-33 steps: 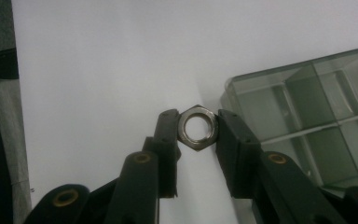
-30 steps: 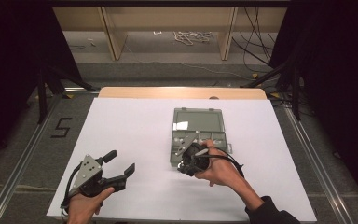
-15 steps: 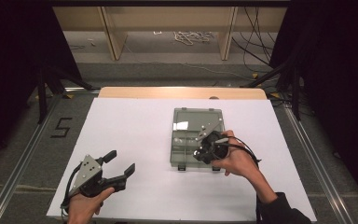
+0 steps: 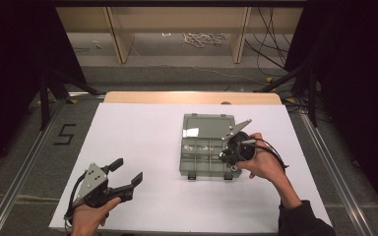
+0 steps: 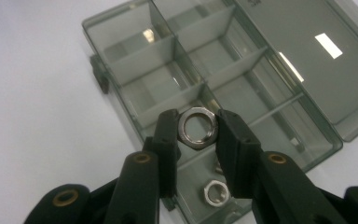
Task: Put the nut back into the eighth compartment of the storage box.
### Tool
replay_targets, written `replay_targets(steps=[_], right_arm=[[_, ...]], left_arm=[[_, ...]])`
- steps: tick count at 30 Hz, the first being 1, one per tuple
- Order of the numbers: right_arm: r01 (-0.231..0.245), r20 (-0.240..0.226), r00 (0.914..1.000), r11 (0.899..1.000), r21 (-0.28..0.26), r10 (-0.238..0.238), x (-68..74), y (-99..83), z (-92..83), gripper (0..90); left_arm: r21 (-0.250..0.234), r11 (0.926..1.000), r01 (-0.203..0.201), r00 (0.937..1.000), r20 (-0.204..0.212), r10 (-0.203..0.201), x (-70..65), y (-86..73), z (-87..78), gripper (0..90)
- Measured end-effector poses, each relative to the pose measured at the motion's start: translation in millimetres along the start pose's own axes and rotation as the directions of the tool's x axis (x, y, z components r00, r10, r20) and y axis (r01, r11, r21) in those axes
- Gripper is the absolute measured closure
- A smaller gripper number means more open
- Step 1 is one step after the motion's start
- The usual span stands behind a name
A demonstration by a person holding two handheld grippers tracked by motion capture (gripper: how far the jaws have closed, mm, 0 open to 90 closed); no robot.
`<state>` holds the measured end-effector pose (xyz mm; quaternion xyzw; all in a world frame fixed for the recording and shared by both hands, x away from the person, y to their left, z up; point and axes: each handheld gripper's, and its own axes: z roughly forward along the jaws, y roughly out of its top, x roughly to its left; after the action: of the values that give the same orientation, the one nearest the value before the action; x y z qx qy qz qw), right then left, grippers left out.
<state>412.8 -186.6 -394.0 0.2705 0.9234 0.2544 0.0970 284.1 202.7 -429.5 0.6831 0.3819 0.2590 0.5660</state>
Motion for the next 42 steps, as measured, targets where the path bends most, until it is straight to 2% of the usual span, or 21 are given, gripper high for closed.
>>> replay_targets(steps=[5,11,23,39,42], right_arm=[[-0.014,0.013,0.9998,1.0,0.021,0.014,-7.3,-6.3,1.8,70.2],[-0.031,0.044,0.9986,0.997,0.064,0.028,-13.6,-13.3,2.6,70.2],[-0.055,0.032,0.9981,0.992,0.114,0.052,-20.6,-22.9,14.3,70.2],[-0.043,0.022,0.9989,0.989,0.142,0.041,-20.0,-25.6,22.4,70.1],[-0.046,0.021,0.9988,0.99,0.134,0.043,-19.8,-25.0,22.3,69.7]], left_arm=[[0.012,0.9999,0.007,1.0,-0.006,-0.007,-0.2,-0.4,-0.3,19.5],[0.001,1.0,0.005,1.0,0.001,-0.005,0.3,-0.3,0.0,19.5],[0.008,1.0,0.002,1.0,-0.005,-0.002,-0.7,-0.1,-0.3,19.5],[0.009,1.0,0.004,1.0,-0.004,-0.004,-1.1,-0.1,-0.1,19.5],[0.01,0.9999,0.005,1.0,-0.003,-0.005,-1.1,-0.2,0.3,19.5]])
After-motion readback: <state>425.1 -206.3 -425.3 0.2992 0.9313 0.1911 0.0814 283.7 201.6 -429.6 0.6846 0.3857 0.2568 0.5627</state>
